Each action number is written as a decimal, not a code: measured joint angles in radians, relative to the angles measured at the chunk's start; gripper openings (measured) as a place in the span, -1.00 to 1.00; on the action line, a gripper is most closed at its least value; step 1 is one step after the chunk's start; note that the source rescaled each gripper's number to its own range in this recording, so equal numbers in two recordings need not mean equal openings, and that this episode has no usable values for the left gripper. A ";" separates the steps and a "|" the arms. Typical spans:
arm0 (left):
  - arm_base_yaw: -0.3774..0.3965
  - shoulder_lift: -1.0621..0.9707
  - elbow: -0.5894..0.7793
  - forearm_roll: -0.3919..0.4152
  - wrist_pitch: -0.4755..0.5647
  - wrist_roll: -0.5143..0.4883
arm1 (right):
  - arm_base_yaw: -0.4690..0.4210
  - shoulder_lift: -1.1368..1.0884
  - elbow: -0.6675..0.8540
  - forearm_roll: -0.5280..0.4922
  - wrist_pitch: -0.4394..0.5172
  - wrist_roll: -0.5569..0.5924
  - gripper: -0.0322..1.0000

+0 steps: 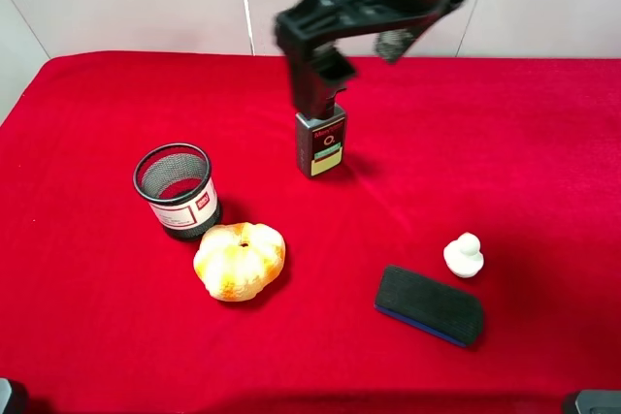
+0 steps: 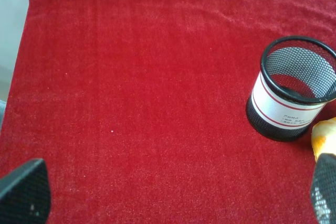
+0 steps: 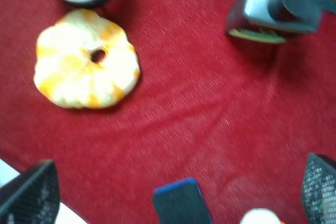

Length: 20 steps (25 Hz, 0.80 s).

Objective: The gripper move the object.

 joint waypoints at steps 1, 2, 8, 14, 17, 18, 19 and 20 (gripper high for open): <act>0.000 0.000 0.000 0.000 0.000 0.000 | 0.000 0.000 0.000 0.000 0.000 0.000 1.00; 0.000 0.000 0.000 0.000 0.000 0.000 | -0.007 -0.024 0.022 -0.002 0.000 0.000 1.00; 0.000 0.000 0.000 0.000 0.000 0.000 | -0.046 -0.167 0.145 -0.049 0.000 0.000 1.00; 0.000 0.000 0.000 0.000 0.000 0.000 | -0.046 -0.365 0.260 -0.136 0.002 0.060 1.00; 0.000 0.000 0.000 0.000 0.000 0.000 | -0.046 -0.446 0.283 -0.172 0.003 0.071 1.00; 0.000 0.000 0.000 0.000 0.000 0.000 | -0.046 -0.472 0.284 -0.184 0.003 0.071 1.00; 0.000 0.000 0.000 0.000 0.000 0.000 | -0.046 -0.496 0.284 -0.194 0.003 0.072 1.00; 0.000 0.000 0.000 0.000 0.000 0.000 | -0.046 -0.496 0.284 -0.194 0.003 0.072 1.00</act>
